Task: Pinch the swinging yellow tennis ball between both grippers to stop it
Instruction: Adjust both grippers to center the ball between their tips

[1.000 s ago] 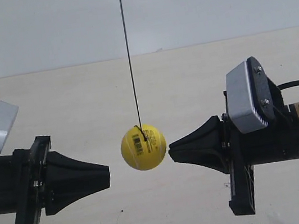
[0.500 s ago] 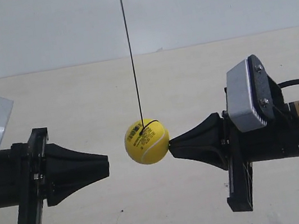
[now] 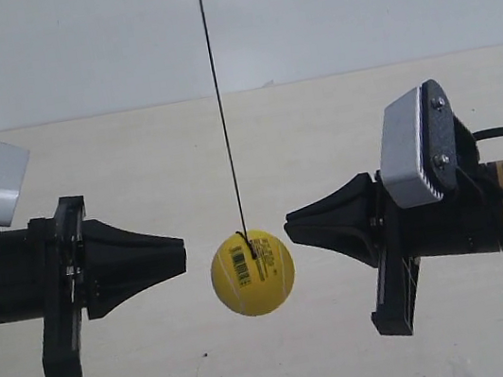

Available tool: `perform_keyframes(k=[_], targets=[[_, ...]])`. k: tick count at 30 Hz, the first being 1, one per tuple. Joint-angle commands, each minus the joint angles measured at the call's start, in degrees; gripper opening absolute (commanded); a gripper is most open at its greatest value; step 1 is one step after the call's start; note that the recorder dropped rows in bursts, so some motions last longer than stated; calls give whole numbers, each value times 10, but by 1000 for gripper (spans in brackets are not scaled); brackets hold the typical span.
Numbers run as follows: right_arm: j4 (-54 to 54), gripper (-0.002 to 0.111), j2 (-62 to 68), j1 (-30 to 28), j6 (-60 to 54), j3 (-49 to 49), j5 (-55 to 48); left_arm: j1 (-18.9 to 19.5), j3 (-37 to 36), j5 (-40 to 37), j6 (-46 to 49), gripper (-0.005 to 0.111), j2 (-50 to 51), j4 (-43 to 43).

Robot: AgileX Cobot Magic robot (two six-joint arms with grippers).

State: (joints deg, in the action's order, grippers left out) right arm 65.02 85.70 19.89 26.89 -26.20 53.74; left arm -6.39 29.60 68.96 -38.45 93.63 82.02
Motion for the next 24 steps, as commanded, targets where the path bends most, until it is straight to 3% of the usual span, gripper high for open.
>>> perform_keyframes(k=[1, 24], targets=[[-8, 0, -5, 1, -7, -3, 0, -3, 4, 10, -5, 5, 17, -6], [-3, 0, -5, 1, -3, -3, -14, -3, 4, 10, 6, 5, 21, 5]])
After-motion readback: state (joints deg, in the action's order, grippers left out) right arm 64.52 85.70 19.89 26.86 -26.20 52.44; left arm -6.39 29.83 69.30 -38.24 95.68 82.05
